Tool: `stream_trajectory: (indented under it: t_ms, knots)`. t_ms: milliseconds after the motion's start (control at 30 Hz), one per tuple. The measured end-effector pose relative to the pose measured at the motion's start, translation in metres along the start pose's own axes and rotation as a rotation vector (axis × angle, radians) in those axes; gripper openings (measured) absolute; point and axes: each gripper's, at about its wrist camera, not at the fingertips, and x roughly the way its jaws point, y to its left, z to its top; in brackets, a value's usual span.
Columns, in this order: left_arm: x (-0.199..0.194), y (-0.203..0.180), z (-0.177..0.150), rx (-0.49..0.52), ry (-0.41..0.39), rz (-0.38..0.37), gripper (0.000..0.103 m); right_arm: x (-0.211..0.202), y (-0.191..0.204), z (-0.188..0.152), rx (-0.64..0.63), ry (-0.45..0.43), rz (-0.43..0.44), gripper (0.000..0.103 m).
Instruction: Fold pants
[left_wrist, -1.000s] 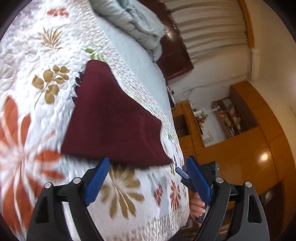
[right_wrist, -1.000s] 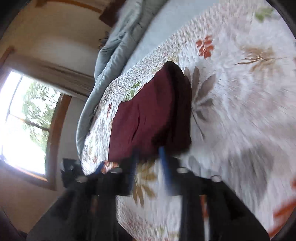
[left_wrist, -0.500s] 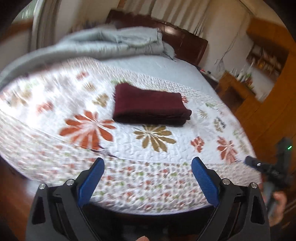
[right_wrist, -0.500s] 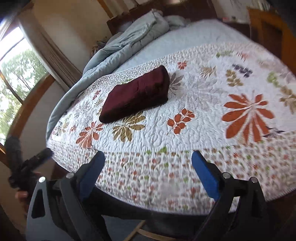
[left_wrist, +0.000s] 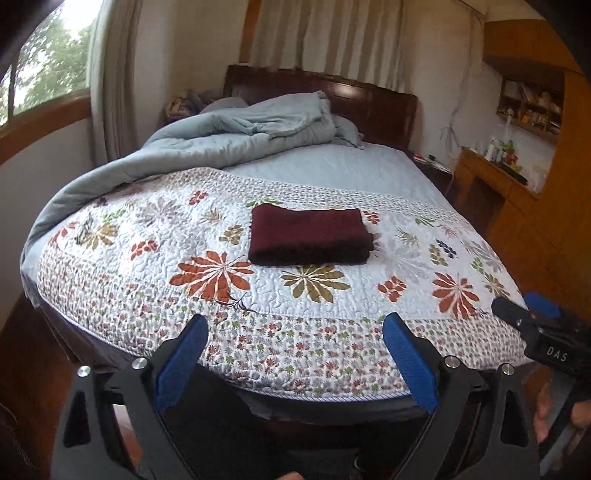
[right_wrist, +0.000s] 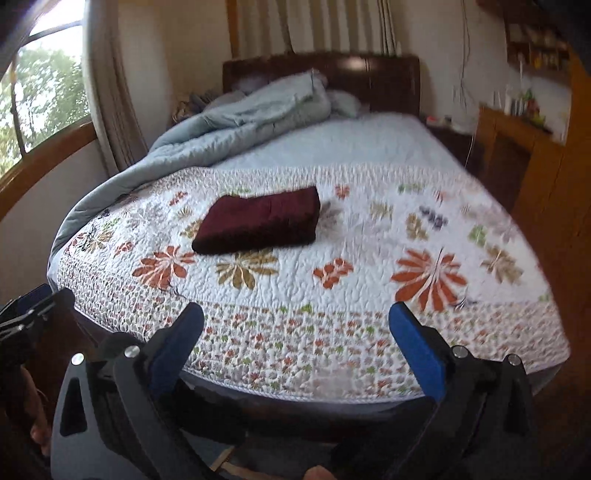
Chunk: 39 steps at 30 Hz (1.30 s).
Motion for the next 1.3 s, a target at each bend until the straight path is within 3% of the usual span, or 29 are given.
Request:
stream_trajectory:
  t_ms: [233,333,767,1133,1300]
  knots:
    - [-0.018,-0.011,0.001,0.014,-0.024,0.004,0.097,-0.039,0.013,0.005,-0.044,-0.083,-0.028,0.100]
    - [-0.013,-0.009,0.001,-0.009,-0.010,-0.034,0.097,-0.041,0.020,0.004,-0.079,-0.097,-0.053,0.100]
    - [0.022,-0.002,0.003,-0.045,0.067,-0.053,0.098,-0.012,0.023,0.005,-0.086,-0.049,-0.036,0.100]
    - [0.028,0.002,0.006,-0.073,0.064,-0.060,0.099,0.002,0.026,0.005,-0.092,-0.027,-0.010,0.100]
    - [0.026,0.000,0.007,-0.057,0.050,-0.019,0.099,0.004,0.028,0.003,-0.089,-0.022,-0.005,0.100]
